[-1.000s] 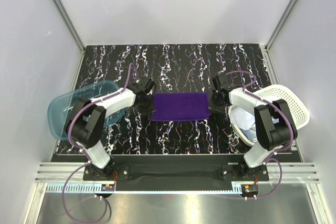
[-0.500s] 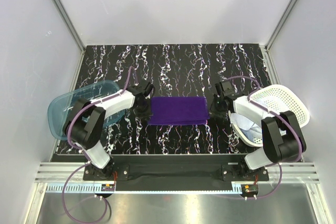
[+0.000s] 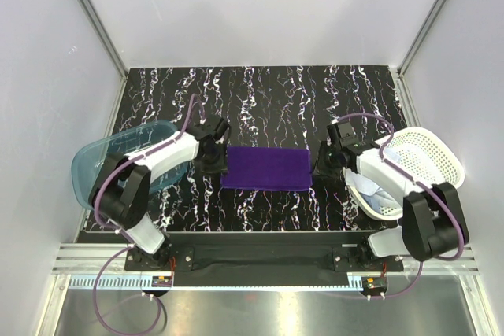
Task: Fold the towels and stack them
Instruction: Fold the towel
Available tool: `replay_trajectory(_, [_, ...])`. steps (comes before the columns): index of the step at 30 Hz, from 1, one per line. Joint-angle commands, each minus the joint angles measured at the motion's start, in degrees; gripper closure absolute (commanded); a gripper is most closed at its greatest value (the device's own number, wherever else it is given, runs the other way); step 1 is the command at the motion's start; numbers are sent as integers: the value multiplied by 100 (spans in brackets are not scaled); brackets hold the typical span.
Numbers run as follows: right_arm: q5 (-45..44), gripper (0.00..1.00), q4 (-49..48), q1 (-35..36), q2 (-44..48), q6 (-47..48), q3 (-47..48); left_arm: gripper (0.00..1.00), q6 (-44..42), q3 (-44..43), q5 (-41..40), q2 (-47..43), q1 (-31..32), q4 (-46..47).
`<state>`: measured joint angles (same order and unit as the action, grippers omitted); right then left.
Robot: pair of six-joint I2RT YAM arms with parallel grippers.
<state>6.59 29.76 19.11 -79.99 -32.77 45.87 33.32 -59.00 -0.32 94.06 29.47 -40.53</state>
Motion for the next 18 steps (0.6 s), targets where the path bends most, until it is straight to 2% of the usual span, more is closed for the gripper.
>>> replay_trajectory(1, [876, 73, -381, 48, 317, 289, 230, 53, -168, -568, -329, -476, 58, -210])
replay_trajectory(2, [1453, 75, -583, 57, 282, 307, 204, 53, -185, -595, -42, -511, 76, -53])
replay_trajectory(5, [2334, 79, -1304, 136, -34, 307, 238, 51, -186, -402, 906, -634, 111, 710])
replay_trajectory(7, [2688, 80, -1709, 171, -401, 307, 265, 50, -107, -174, 1165, -556, 120, 1037])
replay_trajectory(15, [2883, 81, -2869, 189, -1247, 306, -482, 53, -124, 47, 534, 253, 94, 1030])
replay_trajectory(18, [2681, 81, -2696, 189, -1309, 394, -544, 53, -80, 38, 340, 385, 59, 864])
